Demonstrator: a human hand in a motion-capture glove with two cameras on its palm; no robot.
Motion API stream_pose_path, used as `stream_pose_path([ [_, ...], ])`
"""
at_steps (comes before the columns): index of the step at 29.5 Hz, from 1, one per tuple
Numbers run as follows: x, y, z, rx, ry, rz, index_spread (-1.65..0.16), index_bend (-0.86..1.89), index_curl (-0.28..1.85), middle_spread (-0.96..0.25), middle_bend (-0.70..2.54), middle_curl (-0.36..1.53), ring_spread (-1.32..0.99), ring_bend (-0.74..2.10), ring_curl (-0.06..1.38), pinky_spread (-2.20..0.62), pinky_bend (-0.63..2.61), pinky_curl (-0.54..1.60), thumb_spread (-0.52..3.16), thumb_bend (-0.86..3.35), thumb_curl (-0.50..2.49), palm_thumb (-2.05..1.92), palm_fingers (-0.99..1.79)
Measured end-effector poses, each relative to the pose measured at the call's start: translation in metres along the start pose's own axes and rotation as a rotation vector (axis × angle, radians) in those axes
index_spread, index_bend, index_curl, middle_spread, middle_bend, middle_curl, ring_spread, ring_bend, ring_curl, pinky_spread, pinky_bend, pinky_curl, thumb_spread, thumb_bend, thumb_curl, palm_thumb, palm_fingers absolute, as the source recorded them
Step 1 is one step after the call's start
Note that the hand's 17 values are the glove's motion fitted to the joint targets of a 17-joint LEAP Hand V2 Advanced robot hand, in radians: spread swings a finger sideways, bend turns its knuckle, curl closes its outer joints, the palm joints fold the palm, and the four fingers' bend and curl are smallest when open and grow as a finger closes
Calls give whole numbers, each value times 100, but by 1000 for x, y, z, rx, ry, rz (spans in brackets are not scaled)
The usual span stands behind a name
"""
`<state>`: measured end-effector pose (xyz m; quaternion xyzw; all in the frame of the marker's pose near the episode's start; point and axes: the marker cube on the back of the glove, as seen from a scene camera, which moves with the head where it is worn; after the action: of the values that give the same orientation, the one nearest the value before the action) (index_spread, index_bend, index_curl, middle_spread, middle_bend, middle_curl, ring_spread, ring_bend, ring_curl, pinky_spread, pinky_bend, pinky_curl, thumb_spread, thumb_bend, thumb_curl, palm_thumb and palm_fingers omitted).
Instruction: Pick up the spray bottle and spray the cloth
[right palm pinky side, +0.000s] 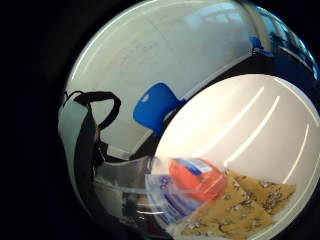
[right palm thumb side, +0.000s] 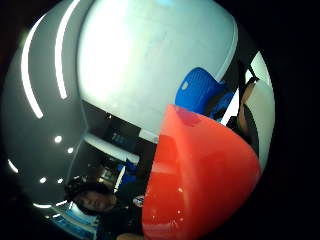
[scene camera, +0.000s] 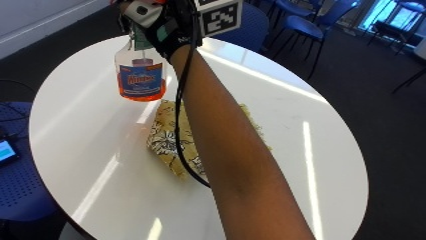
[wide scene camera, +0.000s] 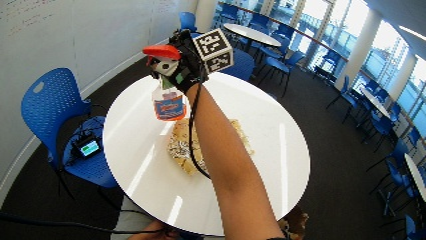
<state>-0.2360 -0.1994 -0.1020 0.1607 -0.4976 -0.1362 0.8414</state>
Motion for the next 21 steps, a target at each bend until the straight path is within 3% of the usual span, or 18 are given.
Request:
stream_pose_path([
  [4, 12, -11, 4, 198, -107, 50, -28, 31, 56, -20, 62, 49, -18, 70, 46, -17, 46, 73, 25, -3, 82, 96, 133],
  [9, 34, -19, -1, 332, -96, 105, -28, 31, 57, -20, 62, 49, -18, 70, 46, -17, 45, 74, 25, -3, 82, 96, 133],
  [21, 74, -29, 11, 381, 13, 213, -28, 31, 57, -19, 62, 50, -17, 71, 46, -17, 42, 74, 25, -3, 83, 96, 133],
])
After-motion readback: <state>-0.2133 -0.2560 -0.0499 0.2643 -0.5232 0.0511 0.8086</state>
